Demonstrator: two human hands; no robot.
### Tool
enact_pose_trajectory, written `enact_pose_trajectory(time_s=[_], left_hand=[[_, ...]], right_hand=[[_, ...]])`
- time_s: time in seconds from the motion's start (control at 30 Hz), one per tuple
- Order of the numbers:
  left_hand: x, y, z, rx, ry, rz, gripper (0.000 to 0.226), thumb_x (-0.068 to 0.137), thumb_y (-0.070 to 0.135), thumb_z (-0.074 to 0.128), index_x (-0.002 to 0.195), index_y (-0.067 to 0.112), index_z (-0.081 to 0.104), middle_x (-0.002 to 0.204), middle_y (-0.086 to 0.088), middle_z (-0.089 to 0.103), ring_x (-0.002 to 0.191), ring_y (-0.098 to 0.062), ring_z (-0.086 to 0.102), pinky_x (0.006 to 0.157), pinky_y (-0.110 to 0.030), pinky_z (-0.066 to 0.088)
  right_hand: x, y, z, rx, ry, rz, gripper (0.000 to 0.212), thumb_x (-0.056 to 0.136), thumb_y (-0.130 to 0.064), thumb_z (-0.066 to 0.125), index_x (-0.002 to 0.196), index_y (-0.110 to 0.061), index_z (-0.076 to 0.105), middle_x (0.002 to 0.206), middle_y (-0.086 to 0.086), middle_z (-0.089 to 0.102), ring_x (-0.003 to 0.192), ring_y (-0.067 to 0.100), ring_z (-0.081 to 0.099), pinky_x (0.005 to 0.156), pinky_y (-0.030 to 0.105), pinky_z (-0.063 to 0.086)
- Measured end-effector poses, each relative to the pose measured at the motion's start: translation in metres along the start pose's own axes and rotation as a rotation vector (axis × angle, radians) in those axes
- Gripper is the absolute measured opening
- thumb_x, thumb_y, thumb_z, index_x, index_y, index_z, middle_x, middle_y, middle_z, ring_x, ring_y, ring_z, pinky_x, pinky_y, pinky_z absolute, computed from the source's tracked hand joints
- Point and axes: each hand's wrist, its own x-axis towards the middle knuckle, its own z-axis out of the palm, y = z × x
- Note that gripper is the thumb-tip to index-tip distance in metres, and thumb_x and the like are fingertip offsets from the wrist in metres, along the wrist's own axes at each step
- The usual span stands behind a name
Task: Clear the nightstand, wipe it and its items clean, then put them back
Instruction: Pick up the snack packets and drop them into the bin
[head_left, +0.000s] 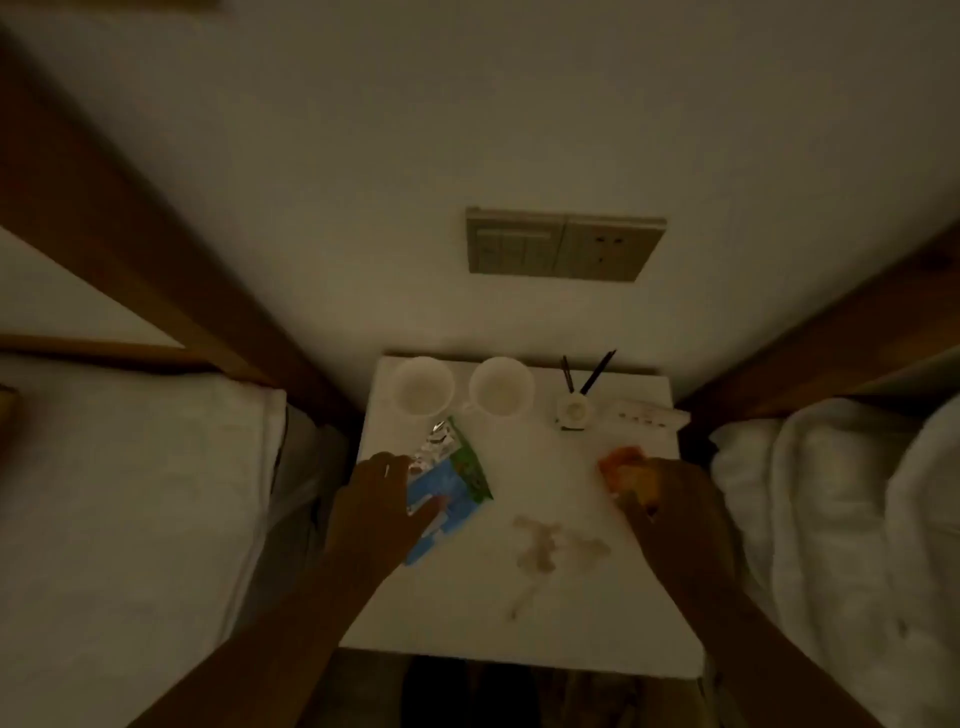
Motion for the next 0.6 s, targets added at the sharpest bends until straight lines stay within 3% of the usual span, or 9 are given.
enact_pose_trajectory(time_s=[0.13,0.37,0.5,0.6], left_hand=[[0.019,-0.011,0.027,0.004,-0.015,-0.028,0.081,0.081,0.061,0.063,0.143,0.015,0.037,0.139,-0.009,0.044,0.126,-0.029,0.046,0.096,-0.045,0.046],[0.019,-0.016,0.049,0.103,0.034,-0.062,0.096,0.075,0.063,0.067,0.149,0.016,0.026,0.140,-0.012,0.042,0.129,-0.033,0.040,0.104,-0.051,0.038],[0.018,-0.016,0.048,0.140,0.007,-0.117,0.092,0.077,0.061,0.065,0.148,0.015,0.026,0.133,-0.013,0.046,0.125,-0.033,0.042,0.103,-0.050,0.037],[0.013,-0.019,0.047,0.092,-0.025,-0.171,0.075,0.077,0.054,0.068,0.135,0.016,0.039,0.126,-0.011,0.050,0.121,-0.032,0.045,0.101,-0.050,0.037]], right_hand=[[0.015,0.015,0.026,-0.006,0.095,0.127,0.072,0.087,-0.042,0.063,0.144,-0.010,0.034,0.144,0.020,0.039,0.128,0.040,0.042,0.100,0.055,0.043],[0.023,0.027,0.050,0.001,0.080,0.149,0.077,0.087,-0.043,0.062,0.147,-0.011,0.026,0.140,0.022,0.042,0.126,0.042,0.042,0.100,0.057,0.041],[0.019,0.023,0.053,-0.015,0.056,0.150,0.079,0.087,-0.044,0.061,0.147,-0.009,0.025,0.135,0.022,0.047,0.122,0.041,0.046,0.098,0.056,0.042],[0.015,0.022,0.054,0.019,0.033,0.175,0.084,0.087,-0.046,0.062,0.149,-0.009,0.022,0.139,0.020,0.043,0.127,0.039,0.042,0.100,0.052,0.041]])
